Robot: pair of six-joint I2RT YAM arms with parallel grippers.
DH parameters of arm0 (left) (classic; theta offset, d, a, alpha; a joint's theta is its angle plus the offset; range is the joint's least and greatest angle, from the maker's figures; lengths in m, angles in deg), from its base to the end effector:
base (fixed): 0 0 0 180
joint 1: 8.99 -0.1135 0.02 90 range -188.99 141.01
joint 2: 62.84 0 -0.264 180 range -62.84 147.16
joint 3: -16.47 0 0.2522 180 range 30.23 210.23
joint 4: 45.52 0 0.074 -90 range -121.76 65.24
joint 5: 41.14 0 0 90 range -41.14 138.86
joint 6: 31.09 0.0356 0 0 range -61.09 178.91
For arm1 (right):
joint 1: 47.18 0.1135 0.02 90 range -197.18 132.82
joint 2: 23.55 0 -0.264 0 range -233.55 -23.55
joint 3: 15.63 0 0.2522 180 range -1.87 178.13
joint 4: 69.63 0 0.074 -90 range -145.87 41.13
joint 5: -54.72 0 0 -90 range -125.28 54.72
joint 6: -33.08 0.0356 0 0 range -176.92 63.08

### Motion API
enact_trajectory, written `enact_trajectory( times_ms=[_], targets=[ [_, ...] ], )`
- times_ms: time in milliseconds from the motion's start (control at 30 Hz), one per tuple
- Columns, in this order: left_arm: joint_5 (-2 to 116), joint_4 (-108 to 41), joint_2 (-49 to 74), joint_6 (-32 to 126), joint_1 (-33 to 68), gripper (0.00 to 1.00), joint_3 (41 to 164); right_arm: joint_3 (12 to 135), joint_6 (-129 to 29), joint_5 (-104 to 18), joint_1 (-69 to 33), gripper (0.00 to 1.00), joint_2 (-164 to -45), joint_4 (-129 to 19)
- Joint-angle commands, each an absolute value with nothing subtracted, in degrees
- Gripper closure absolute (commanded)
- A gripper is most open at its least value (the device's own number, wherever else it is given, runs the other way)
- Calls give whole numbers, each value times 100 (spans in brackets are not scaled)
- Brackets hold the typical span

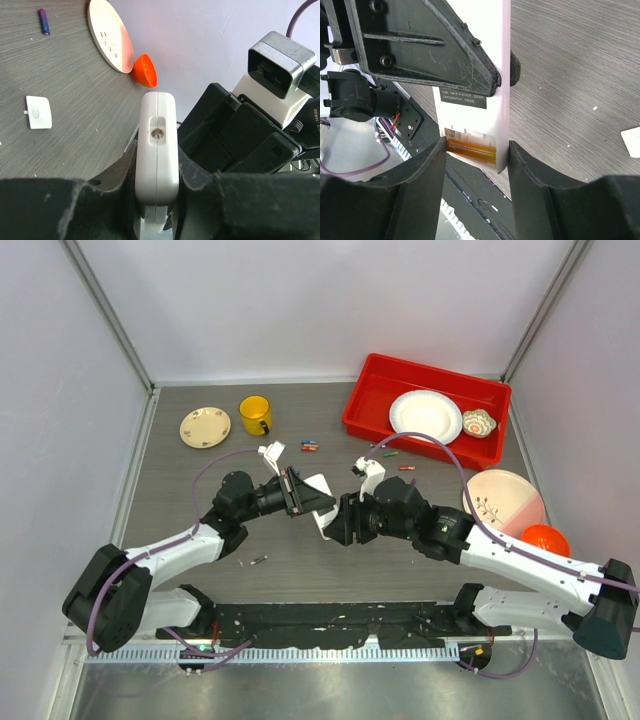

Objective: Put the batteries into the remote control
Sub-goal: Load the battery into the remote control.

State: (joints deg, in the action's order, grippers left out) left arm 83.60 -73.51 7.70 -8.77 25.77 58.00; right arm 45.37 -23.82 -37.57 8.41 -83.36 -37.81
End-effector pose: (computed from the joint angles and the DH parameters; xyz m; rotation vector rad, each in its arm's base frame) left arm 0.1986 -0.1625 0.2383 0.0210 1.9363 -1.7801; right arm 0.1309 0.1936 0.2911 -0.4657 2.2103 0.9322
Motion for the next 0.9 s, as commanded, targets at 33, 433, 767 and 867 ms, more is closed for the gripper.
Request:
enact_trajectory(
  times_ms=[33,433,767,867],
  targets=[
    [8683,-7825,589,-1149,2599,100,6011,4489,-2388,-3370,705,53,-8270,-3346],
    [8674,-7676,580,-1026,2599,100,5985,4498,-2124,-3449,696,41,-8199,-3495],
    [8683,-7684,589,-1017,2599,100,5993,4515,-2124,-3642,661,38,-8190,-3487],
    [8692,-7684,606,-1017,2599,100,5993,4533,-2124,-3669,643,36,-8182,-3487]
  ],
)
